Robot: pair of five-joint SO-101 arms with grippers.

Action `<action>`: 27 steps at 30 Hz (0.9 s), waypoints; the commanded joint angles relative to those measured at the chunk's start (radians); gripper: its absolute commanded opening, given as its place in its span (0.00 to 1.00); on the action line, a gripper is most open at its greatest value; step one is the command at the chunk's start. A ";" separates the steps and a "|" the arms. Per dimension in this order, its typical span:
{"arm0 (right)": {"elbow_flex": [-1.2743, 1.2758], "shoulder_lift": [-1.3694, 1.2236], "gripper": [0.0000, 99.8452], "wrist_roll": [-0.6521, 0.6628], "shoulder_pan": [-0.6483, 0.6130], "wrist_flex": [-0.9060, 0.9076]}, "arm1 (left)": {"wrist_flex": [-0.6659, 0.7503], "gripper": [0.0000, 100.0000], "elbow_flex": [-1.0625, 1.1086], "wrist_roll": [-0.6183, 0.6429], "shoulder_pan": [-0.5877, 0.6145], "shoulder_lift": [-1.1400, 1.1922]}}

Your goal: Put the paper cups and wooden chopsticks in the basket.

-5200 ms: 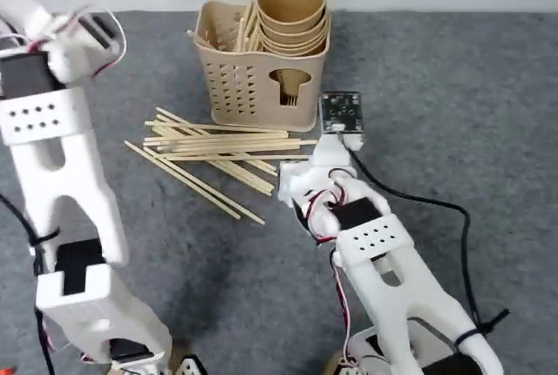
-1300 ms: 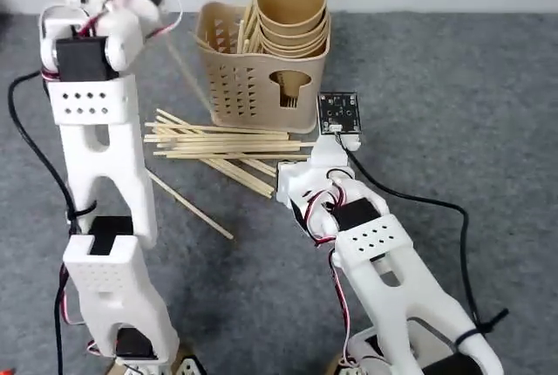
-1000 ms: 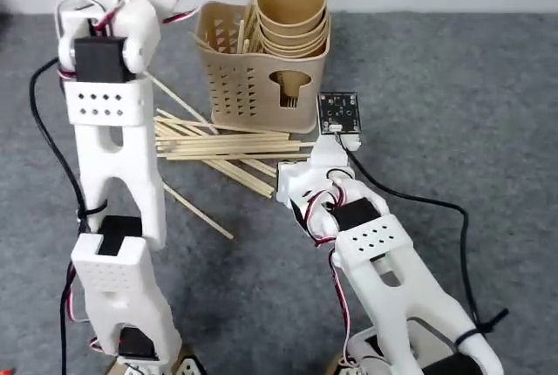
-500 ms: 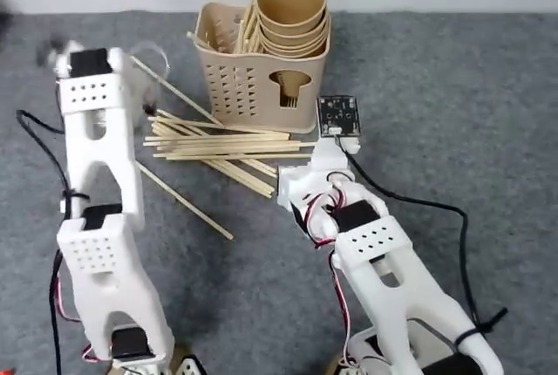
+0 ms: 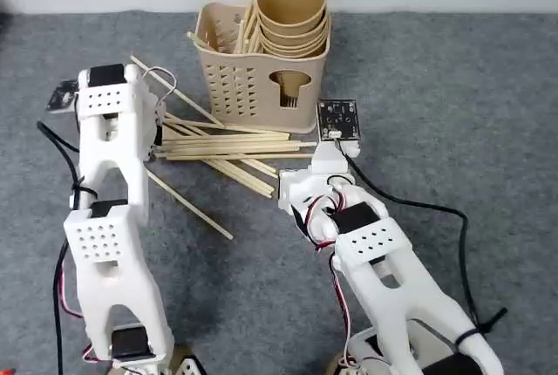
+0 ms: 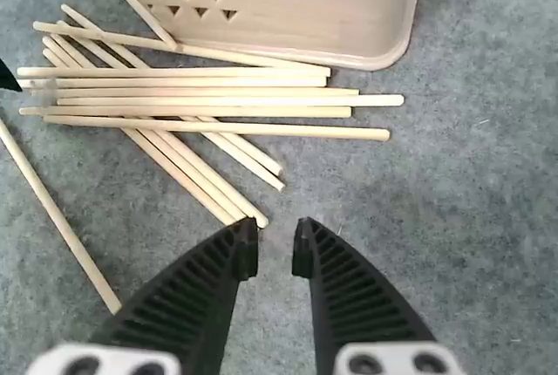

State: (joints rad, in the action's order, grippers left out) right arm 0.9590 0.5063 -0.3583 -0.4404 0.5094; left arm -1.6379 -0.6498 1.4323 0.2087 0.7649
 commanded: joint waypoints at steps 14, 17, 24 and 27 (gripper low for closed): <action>-0.008 0.027 0.08 0.000 0.001 -0.016 | -0.112 0.11 0.202 -0.264 0.012 -0.109; -0.008 0.027 0.08 0.000 -0.001 -0.016 | -0.101 0.11 0.202 -0.284 0.014 -0.110; -0.008 0.027 0.08 -0.002 -0.001 -0.016 | -0.100 0.11 0.249 -0.288 0.012 -0.060; -0.008 0.027 0.08 -0.002 0.004 -0.016 | -0.106 0.11 0.282 -0.285 0.017 -0.017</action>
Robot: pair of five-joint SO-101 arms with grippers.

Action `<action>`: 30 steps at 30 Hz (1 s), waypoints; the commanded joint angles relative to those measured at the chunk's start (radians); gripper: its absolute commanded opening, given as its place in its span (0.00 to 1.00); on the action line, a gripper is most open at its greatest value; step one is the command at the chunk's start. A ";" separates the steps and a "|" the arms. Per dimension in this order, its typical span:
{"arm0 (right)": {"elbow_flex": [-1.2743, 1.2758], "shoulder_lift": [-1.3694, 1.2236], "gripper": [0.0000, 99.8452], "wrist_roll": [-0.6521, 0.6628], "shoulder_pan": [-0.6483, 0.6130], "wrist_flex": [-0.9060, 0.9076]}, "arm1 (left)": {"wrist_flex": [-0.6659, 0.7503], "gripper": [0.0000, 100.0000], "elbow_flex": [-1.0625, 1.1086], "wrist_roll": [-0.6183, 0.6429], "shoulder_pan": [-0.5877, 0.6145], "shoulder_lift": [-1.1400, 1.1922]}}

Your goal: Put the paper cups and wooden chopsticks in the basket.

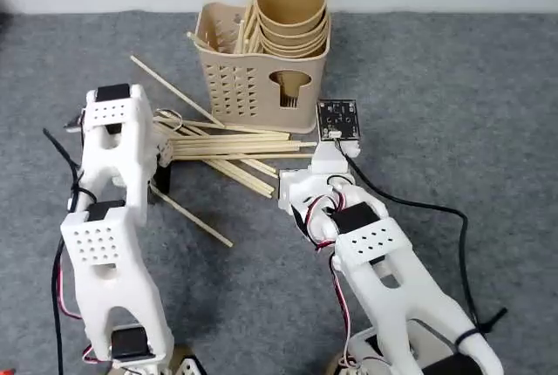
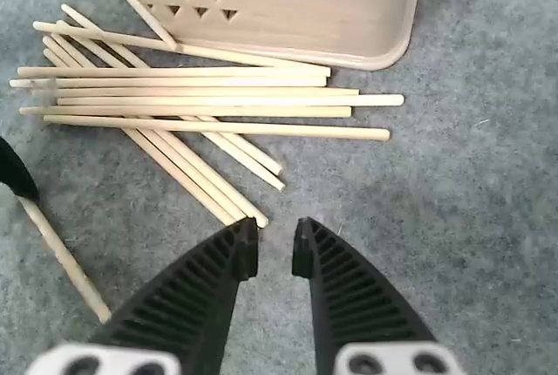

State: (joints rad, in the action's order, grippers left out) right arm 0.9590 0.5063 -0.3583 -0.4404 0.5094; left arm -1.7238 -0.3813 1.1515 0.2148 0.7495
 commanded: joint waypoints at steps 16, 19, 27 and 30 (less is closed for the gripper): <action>-0.008 0.027 0.08 -0.002 0.004 -0.016 | -0.031 0.01 -0.213 -0.008 0.009 0.015; -0.008 0.027 0.08 -0.002 0.004 -0.016 | -0.031 0.01 -0.369 -0.006 0.011 0.015; -0.006 0.027 0.08 -0.002 0.004 -0.016 | -0.031 0.01 -0.895 -0.121 -0.025 0.017; -0.006 0.027 0.08 -0.002 0.004 -0.016 | -0.031 0.01 -1.052 -0.258 -0.029 0.017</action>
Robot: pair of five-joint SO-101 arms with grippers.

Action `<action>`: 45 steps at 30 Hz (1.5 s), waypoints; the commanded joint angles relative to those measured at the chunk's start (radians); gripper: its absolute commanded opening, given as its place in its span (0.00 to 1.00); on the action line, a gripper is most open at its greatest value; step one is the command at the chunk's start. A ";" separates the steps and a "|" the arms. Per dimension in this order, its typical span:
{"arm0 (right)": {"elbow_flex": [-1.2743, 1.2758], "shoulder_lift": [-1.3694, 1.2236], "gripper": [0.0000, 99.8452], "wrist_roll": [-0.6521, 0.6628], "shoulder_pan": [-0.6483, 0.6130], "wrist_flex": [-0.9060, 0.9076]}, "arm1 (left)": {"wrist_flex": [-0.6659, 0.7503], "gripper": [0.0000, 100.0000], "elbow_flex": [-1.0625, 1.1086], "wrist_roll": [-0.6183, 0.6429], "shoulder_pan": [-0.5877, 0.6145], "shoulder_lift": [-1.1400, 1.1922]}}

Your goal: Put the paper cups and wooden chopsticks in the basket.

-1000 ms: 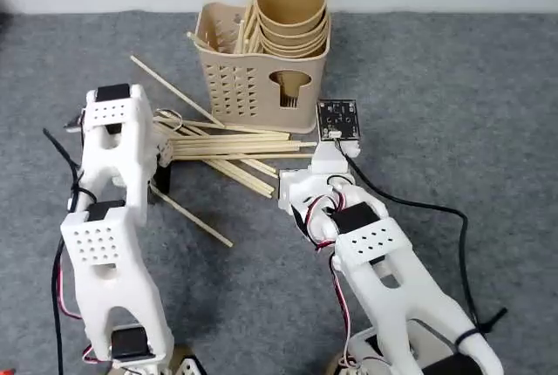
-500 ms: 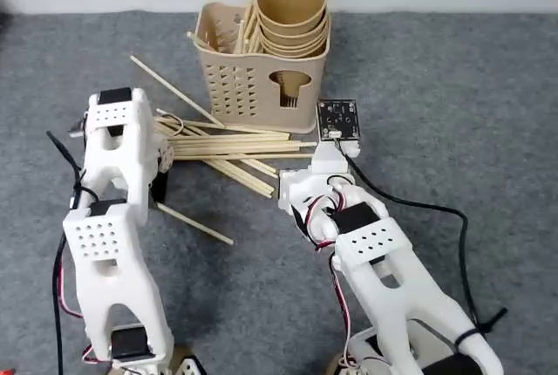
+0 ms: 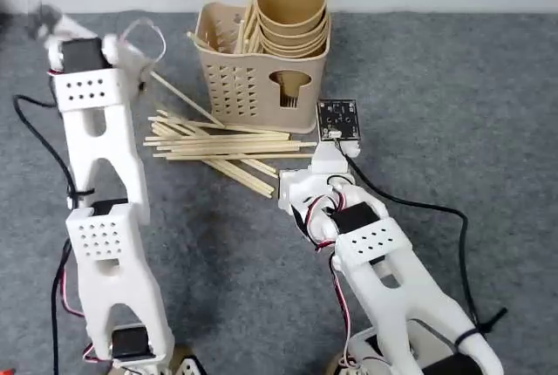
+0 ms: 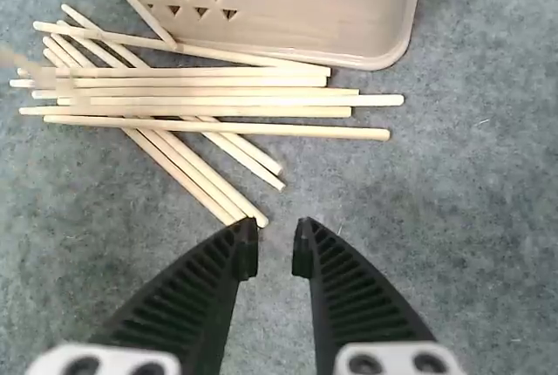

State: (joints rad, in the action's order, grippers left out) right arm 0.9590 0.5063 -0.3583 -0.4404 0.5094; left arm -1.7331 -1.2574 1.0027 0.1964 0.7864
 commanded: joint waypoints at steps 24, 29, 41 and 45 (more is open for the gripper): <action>-0.006 0.027 0.08 -0.002 -0.001 -0.016 | 0.362 0.01 -0.414 -0.400 -0.149 -0.196; -0.006 0.027 0.08 -0.002 -0.001 -0.016 | 0.485 0.01 -0.404 -0.520 -0.253 -0.132; -0.006 0.027 0.08 -0.002 0.004 -0.016 | 0.626 0.01 -0.423 -0.776 -0.262 0.017; -0.006 0.027 0.08 -0.002 -0.002 -0.016 | 0.615 0.01 -0.418 -0.778 -0.264 0.026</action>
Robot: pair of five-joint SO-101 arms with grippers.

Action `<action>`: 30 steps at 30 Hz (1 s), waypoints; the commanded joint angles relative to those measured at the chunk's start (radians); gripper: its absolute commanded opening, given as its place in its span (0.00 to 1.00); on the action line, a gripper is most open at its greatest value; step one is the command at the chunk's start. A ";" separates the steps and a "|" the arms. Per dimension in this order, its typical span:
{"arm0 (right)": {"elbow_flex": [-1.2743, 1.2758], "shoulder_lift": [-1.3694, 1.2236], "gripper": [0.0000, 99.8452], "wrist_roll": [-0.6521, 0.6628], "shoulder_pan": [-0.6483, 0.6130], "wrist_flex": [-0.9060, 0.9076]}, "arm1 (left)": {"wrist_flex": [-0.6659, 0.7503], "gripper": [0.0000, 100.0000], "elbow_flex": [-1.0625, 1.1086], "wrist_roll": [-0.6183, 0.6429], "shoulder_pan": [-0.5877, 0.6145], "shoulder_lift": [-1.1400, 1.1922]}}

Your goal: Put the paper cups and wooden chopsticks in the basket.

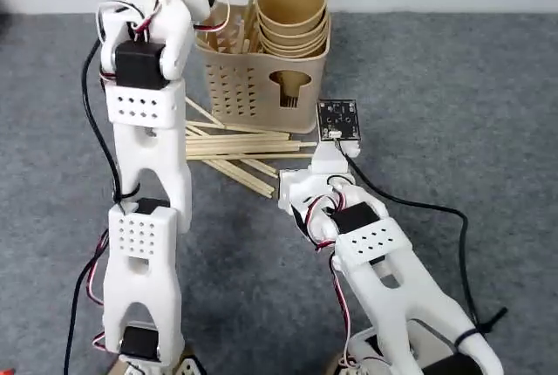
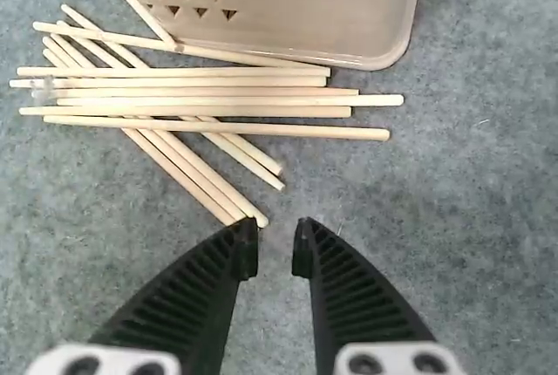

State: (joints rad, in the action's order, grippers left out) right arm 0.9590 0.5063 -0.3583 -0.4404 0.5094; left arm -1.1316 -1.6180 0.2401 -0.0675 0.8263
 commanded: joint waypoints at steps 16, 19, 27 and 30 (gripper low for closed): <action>-0.009 0.035 0.09 0.000 -0.001 -0.016 | -0.322 0.16 -0.062 0.124 0.000 0.037; -0.015 0.036 0.09 0.000 -0.002 -0.016 | -0.322 0.29 -0.062 0.124 0.008 0.035; -0.181 0.027 0.08 0.000 0.002 -0.015 | -0.218 0.36 -0.061 0.189 0.020 -0.091; -0.299 -0.005 0.08 0.005 0.001 -0.010 | -0.258 0.36 -0.061 0.192 0.058 -0.146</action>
State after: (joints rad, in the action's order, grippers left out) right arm 0.8071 0.5048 -0.3583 -0.4404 0.5094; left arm -1.3817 -1.6180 0.4135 -0.0430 0.7971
